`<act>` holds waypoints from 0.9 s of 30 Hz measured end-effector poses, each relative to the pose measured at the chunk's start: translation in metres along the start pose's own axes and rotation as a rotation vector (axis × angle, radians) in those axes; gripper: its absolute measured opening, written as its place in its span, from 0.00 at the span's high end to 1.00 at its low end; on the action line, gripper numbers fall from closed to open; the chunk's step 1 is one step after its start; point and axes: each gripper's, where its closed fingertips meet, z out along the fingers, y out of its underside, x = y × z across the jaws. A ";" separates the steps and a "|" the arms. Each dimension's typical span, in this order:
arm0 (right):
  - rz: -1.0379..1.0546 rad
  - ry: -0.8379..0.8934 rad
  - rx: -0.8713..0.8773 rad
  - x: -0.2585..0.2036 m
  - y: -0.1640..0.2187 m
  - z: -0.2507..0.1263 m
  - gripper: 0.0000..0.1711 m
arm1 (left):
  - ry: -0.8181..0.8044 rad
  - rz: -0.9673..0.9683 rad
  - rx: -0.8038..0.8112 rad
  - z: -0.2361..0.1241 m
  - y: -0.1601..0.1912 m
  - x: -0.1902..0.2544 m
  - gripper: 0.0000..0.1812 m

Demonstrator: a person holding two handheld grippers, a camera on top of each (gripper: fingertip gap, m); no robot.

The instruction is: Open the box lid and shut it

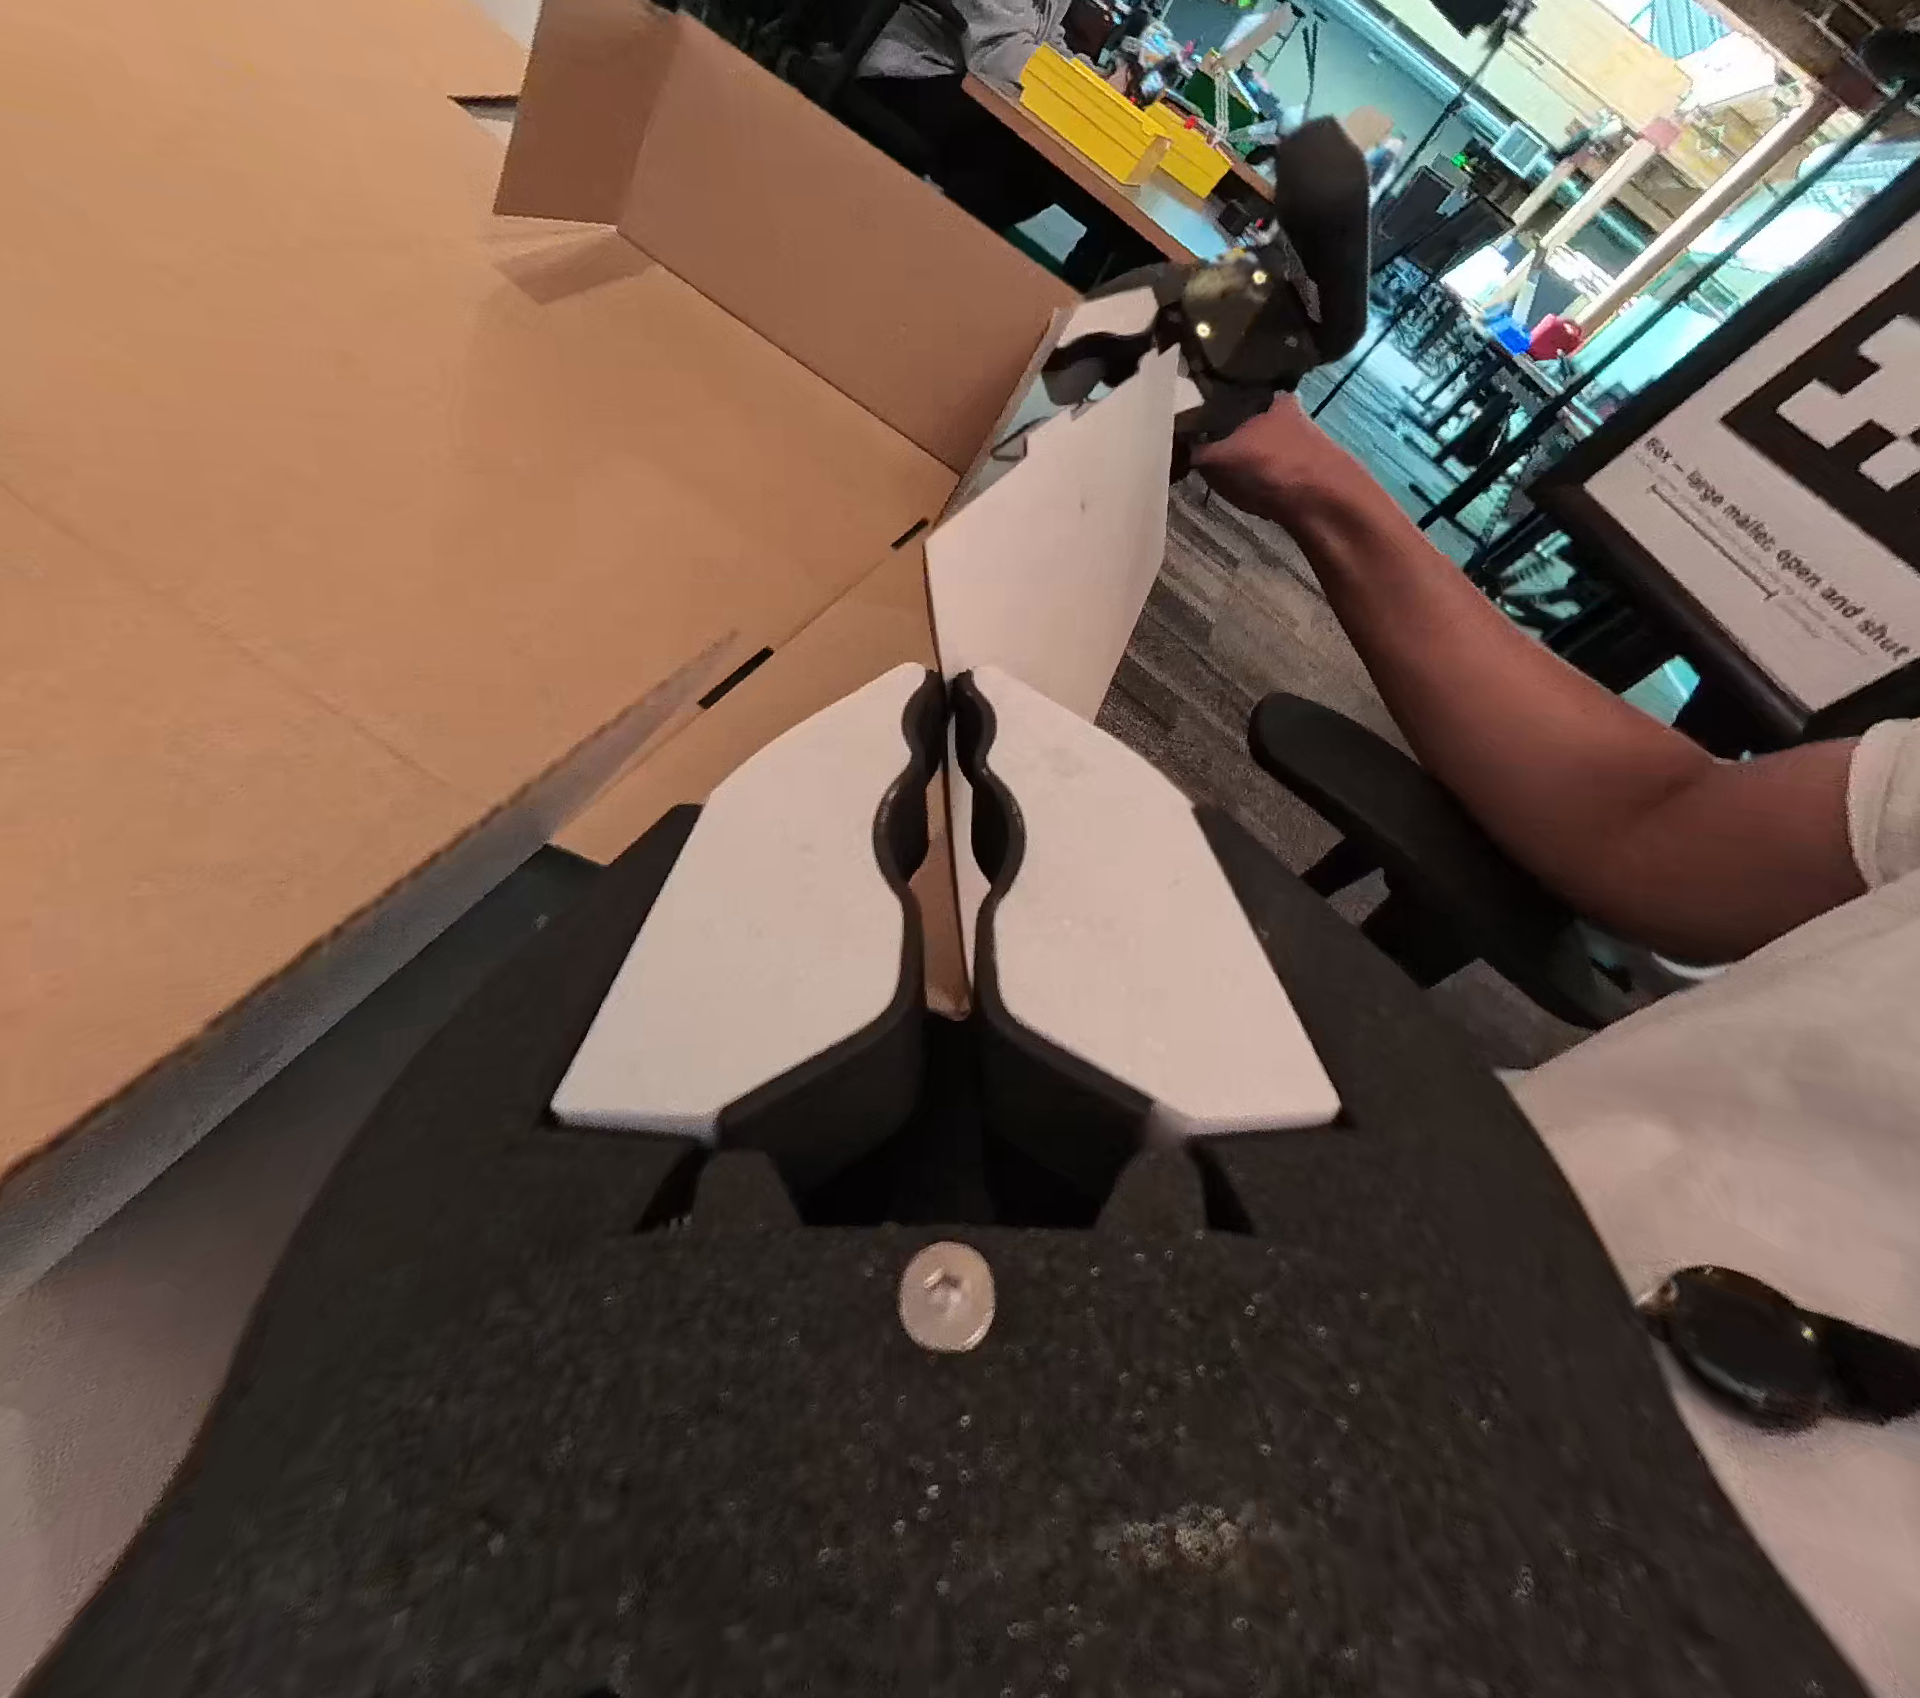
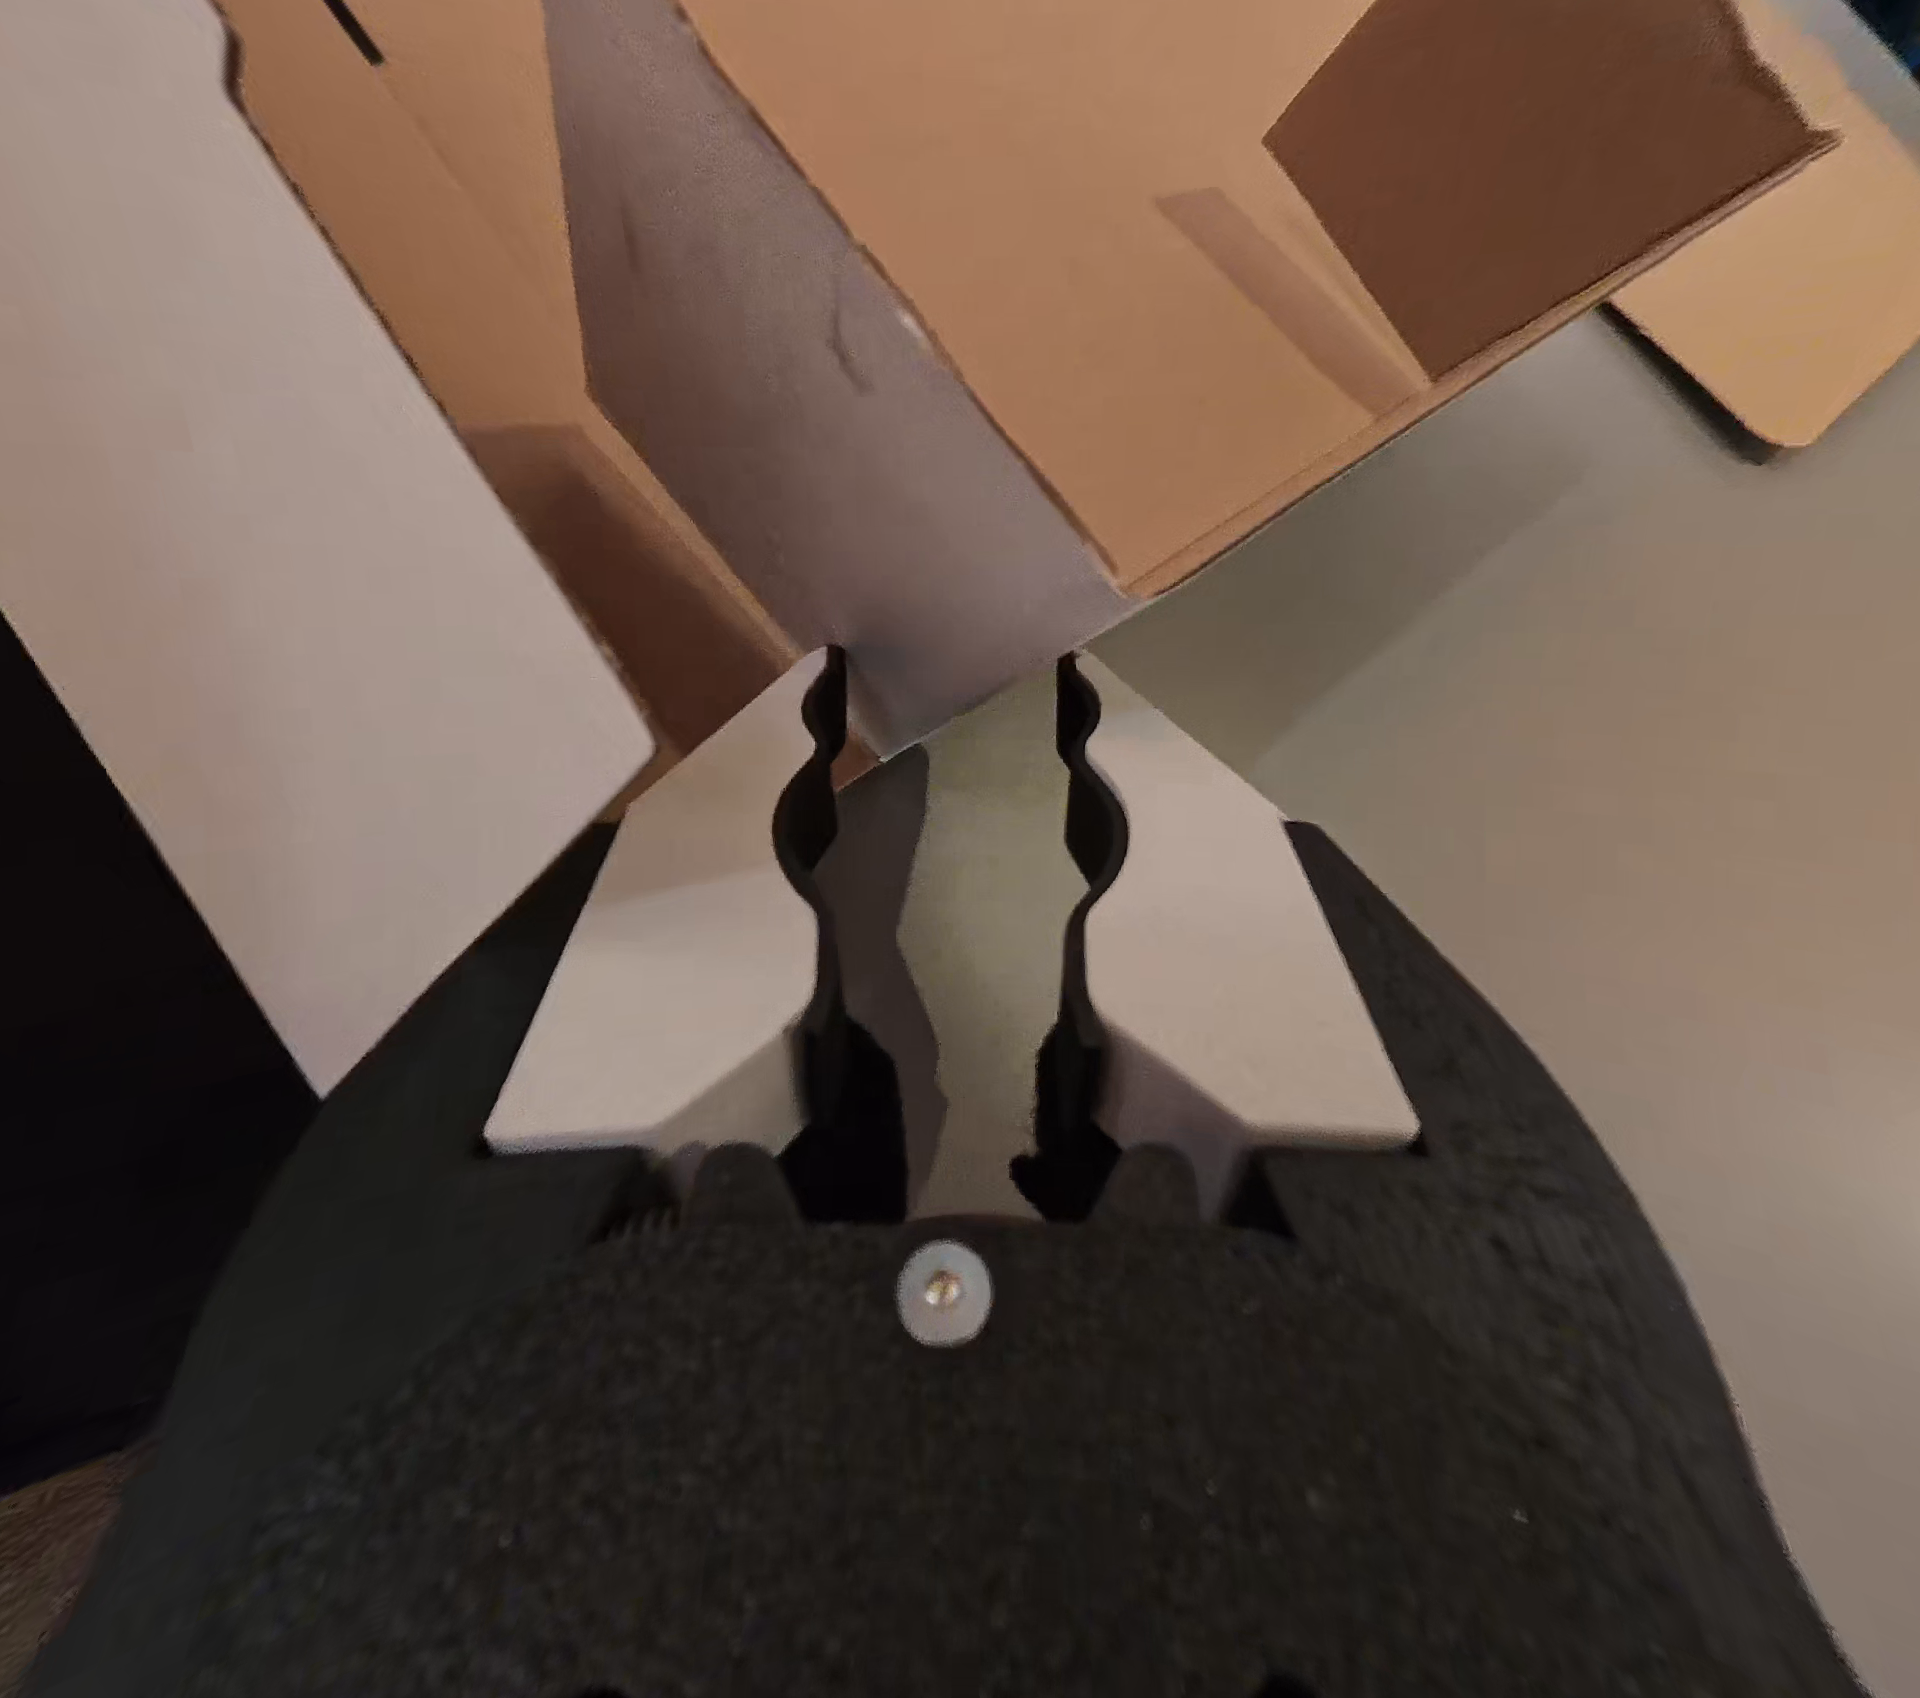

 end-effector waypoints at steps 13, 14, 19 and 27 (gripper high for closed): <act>0.114 -0.065 0.069 -0.006 0.002 -0.001 0.77 | -0.123 0.805 -0.271 0.007 0.085 -0.012 0.80; 0.121 -0.068 0.077 -0.006 0.001 -0.002 0.77 | -0.147 0.892 -0.283 0.005 0.089 -0.016 0.81; 0.149 -0.089 0.099 -0.009 -0.003 -0.001 0.77 | -0.093 0.981 -0.266 -0.001 0.102 -0.021 0.85; 0.029 0.043 0.071 -0.007 -0.009 0.006 0.77 | 0.107 0.667 -0.254 -0.001 0.076 0.014 0.99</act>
